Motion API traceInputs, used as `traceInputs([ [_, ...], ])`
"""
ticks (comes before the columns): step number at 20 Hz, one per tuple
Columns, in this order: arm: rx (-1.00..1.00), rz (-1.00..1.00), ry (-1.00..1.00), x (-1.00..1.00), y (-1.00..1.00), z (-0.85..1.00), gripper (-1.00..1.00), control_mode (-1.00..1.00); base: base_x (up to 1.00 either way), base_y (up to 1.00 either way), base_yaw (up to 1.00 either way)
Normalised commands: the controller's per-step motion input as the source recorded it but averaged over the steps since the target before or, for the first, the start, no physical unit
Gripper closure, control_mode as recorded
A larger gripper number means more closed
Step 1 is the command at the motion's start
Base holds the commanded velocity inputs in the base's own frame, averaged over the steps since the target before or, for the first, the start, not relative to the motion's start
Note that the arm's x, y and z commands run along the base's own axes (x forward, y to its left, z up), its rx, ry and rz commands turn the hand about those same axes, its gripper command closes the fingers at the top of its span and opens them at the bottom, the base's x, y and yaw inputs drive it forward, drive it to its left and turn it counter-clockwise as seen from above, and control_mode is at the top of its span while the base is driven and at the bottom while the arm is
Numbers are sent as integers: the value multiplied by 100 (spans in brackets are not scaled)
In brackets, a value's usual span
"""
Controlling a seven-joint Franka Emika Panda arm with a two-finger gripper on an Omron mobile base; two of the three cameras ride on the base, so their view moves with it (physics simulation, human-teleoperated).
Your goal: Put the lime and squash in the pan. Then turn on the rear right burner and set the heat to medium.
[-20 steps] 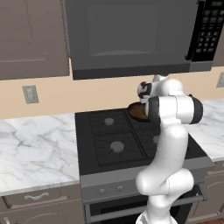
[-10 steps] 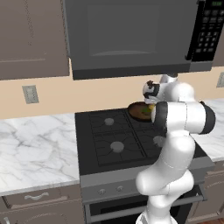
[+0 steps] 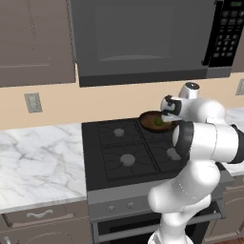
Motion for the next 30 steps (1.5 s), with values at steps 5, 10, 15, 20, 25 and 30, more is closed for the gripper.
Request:
traceInputs([
  [5,0,0,13,-48,0,3,-100,-100,0,0,0],
  [10,2,0,2,-68,0,8,-100,-100,0,0,0],
  [15,6,0,-2,-78,9,0,-100,-100,0,0,0],
  [20,1,0,-6,-52,41,14,-100,-100,0,0,0],
  [25,0,0,-1,-32,40,36,-100,-100,0,0,0],
  [30,0,0,0,-24,30,36,-100,-100,0,0,0],
])
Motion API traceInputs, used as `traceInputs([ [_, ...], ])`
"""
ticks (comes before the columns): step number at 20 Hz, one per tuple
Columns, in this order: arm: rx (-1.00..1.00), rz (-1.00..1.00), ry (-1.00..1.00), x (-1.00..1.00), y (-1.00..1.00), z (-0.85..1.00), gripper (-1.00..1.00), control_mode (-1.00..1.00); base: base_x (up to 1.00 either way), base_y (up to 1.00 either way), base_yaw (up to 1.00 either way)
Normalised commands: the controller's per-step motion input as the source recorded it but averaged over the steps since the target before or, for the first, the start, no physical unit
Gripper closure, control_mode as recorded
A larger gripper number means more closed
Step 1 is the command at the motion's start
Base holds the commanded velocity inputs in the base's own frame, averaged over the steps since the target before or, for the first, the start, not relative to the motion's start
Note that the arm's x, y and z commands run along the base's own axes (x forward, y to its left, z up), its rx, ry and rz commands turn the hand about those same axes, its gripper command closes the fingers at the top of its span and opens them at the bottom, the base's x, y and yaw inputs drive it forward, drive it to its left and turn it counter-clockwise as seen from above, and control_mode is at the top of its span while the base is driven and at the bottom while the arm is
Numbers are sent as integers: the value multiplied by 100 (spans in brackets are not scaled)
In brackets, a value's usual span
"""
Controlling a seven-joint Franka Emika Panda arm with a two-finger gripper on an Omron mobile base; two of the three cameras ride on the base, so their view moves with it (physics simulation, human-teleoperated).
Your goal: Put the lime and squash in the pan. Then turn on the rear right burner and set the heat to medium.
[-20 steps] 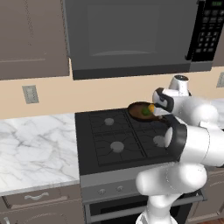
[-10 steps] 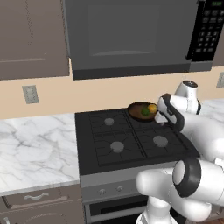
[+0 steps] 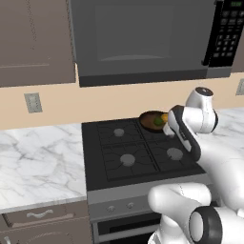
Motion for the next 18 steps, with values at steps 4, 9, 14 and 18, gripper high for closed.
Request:
traceInputs([
  [4,0,0,2,-45,25,17,-100,-100,0,0,0],
  [9,0,0,0,-56,15,0,-100,-100,0,0,0],
  [14,0,0,7,-28,11,7,-100,-100,0,0,0],
  [18,-3,0,12,-6,23,7,-100,-100,0,0,0],
])
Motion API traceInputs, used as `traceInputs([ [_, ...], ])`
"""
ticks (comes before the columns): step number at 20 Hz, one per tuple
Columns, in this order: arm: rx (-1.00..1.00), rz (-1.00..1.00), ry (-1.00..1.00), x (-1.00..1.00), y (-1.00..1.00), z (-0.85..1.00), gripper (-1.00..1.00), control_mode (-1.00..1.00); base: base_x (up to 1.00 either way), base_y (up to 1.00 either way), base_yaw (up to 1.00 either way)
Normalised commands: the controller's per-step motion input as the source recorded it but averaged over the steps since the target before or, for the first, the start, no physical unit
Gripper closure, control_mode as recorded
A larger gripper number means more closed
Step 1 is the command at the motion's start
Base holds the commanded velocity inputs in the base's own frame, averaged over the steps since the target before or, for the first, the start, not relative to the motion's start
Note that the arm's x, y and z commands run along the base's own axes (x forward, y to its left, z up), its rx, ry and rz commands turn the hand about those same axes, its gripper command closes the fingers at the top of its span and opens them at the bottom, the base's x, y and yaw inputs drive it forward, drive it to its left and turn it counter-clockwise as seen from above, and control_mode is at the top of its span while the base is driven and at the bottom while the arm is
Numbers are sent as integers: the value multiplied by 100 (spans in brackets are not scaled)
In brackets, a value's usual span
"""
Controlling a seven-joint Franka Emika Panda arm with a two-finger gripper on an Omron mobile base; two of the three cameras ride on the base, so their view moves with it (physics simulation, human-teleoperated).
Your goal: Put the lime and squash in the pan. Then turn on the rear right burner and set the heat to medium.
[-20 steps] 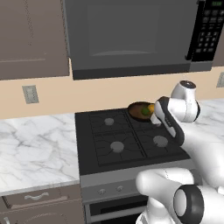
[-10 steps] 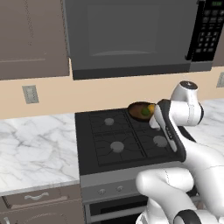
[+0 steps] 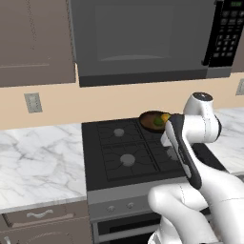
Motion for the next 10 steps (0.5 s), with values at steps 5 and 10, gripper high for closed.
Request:
traceInputs([
  [5,-4,-11,9,5,28,0,-100,-100,0,0,0],
  [10,0,0,0,0,0,0,-100,-100,0,0,0],
])
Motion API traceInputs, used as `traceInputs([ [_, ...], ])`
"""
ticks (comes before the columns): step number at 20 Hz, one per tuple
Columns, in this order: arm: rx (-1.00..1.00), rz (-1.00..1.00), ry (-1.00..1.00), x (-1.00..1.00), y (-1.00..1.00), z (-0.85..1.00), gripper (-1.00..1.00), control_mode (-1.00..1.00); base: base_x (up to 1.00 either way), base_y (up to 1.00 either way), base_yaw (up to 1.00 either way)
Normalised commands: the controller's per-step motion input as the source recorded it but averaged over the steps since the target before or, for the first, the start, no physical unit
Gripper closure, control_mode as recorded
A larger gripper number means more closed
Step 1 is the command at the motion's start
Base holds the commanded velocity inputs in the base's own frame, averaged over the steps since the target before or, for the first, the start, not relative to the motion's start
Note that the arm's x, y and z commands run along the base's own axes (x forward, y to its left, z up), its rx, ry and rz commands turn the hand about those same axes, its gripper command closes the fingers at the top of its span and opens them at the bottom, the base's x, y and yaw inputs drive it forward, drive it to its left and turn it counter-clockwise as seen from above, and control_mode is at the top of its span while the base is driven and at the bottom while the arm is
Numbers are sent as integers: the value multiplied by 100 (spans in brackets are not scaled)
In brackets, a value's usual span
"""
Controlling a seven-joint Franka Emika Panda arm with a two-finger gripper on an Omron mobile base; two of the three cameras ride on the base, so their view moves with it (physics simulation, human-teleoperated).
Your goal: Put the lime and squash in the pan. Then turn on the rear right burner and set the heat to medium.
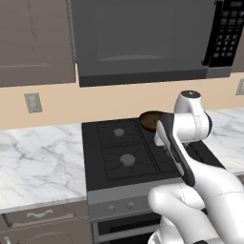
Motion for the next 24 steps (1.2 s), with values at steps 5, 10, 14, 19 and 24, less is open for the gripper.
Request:
traceInputs([
  [5,0,0,0,0,2,0,-100,-100,0,0,0],
  [10,0,0,0,0,0,0,-100,-100,0,0,0],
  [14,0,0,0,0,0,0,-100,-100,0,0,0],
  [19,0,0,0,0,0,0,-100,100,0,0,0],
  [24,0,0,0,0,0,0,-100,100,0,5,0],
])
